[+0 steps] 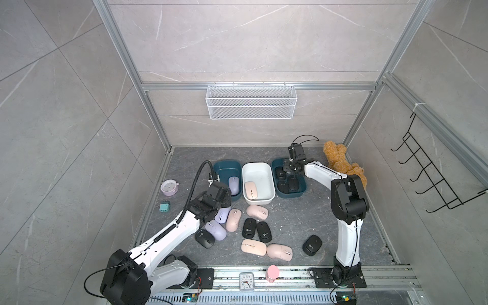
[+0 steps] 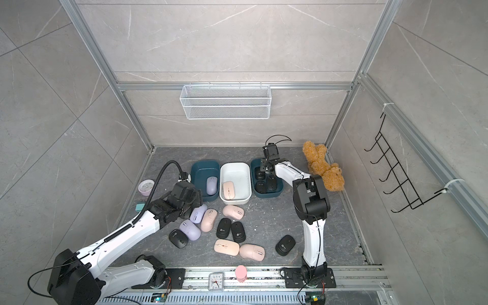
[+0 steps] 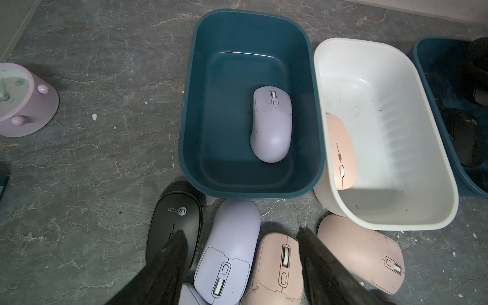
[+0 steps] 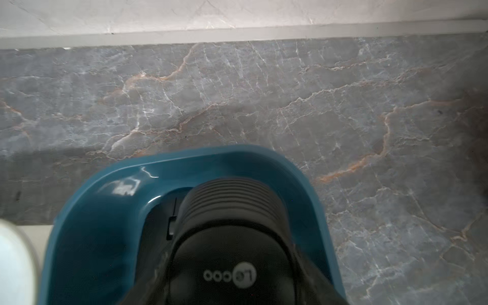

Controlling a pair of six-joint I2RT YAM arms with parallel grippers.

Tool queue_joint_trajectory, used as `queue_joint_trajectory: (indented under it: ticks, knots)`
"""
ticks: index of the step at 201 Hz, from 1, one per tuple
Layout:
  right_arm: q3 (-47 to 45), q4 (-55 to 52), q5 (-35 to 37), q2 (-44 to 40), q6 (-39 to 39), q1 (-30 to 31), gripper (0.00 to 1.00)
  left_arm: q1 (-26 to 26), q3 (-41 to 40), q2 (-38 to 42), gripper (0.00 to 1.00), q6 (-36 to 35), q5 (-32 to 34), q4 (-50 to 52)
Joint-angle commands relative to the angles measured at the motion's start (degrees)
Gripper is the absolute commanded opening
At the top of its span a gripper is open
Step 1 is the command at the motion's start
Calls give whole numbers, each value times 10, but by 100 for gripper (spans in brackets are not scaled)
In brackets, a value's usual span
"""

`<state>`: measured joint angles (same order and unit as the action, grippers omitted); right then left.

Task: Place the mice by color into the storage box
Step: Place the mouse in the storage box.

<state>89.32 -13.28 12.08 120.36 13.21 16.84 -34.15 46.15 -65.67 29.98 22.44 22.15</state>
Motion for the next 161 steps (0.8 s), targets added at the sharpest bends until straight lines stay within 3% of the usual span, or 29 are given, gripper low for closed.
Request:
queue_joint_trajectory:
  ticks: [1, 161]
  knots:
    - [21, 1, 16, 18, -3, -2, 53, 1, -1, -4, 69, -11, 11, -18]
    - [41, -76, 10, 46, 50, -3, 54, 2, -9, 13, 69, -7, 11, -14]
